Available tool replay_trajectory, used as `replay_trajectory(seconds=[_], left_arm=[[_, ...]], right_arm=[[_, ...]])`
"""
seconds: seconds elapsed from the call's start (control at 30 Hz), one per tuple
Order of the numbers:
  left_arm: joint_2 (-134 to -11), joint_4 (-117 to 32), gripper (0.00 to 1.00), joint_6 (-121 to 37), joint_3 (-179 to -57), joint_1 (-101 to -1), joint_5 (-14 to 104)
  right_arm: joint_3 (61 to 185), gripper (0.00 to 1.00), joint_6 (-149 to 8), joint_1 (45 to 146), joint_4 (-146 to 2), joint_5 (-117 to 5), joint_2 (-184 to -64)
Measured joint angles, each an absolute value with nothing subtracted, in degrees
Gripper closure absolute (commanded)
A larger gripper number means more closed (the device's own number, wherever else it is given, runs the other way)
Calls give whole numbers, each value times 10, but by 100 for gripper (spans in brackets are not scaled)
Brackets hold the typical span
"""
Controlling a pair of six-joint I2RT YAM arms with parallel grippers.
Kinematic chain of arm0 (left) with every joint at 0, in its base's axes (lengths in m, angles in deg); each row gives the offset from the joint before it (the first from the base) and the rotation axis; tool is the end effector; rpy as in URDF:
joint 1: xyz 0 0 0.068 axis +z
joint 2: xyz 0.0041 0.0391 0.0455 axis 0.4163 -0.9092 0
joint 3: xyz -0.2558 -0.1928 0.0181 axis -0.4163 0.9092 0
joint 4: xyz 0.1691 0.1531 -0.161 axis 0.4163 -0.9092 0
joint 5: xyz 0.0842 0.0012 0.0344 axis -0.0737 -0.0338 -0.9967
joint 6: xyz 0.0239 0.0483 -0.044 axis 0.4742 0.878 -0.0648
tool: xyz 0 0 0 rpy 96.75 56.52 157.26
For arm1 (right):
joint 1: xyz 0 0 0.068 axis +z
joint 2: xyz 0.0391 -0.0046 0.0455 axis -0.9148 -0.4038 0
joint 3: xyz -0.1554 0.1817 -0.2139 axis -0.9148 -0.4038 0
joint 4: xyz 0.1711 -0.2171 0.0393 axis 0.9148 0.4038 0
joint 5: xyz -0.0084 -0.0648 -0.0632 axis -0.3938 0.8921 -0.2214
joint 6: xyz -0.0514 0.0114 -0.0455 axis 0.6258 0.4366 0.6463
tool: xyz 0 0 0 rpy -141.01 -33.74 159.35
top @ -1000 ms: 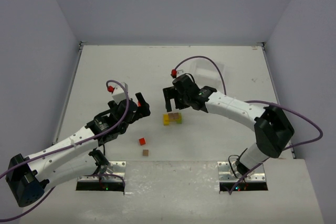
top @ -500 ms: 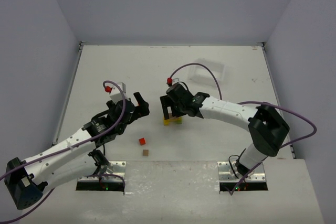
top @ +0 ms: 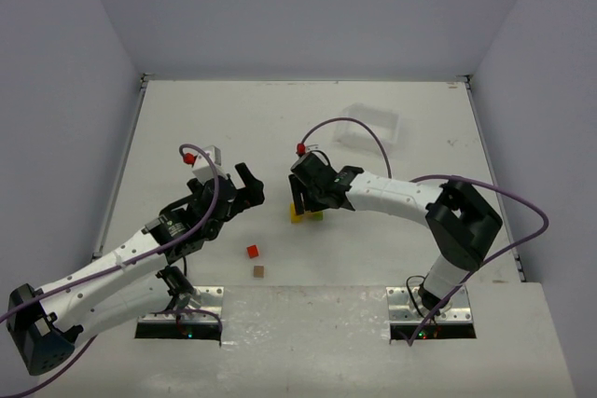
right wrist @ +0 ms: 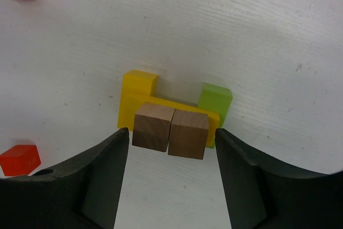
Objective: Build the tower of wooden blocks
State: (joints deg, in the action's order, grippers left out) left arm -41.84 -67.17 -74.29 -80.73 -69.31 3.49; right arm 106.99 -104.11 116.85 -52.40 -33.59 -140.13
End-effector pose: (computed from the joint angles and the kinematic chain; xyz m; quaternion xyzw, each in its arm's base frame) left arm 0.1435 -0.0984 0.2810 -0.1307 0.8424 -0.1382 0.5041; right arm 0.2473 0.2790 0.2020 -0.0485 0.9525 0.1084 0.2805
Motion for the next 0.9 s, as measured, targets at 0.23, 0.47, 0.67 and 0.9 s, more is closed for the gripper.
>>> replay_trajectory(seconds=[0.23,0.47,0.67,0.9], left_arm=[[-418,-672,0,-743,-807,-693,35],[-416,-670,0,-743,-805,-693,35],[-416,-669,0,-743,-802,-693,35],[-416,-667,0,-743,-802,-693,35]], right_arm=[[1070,36,-1049,1170,-528,-336,-1404],[1070,37,-1058,1172,-530,-336,-1406],[1070,38,-1065,1174,-530,-336,-1406],[1070,38,-1079,1174,-530,-335,-1406]])
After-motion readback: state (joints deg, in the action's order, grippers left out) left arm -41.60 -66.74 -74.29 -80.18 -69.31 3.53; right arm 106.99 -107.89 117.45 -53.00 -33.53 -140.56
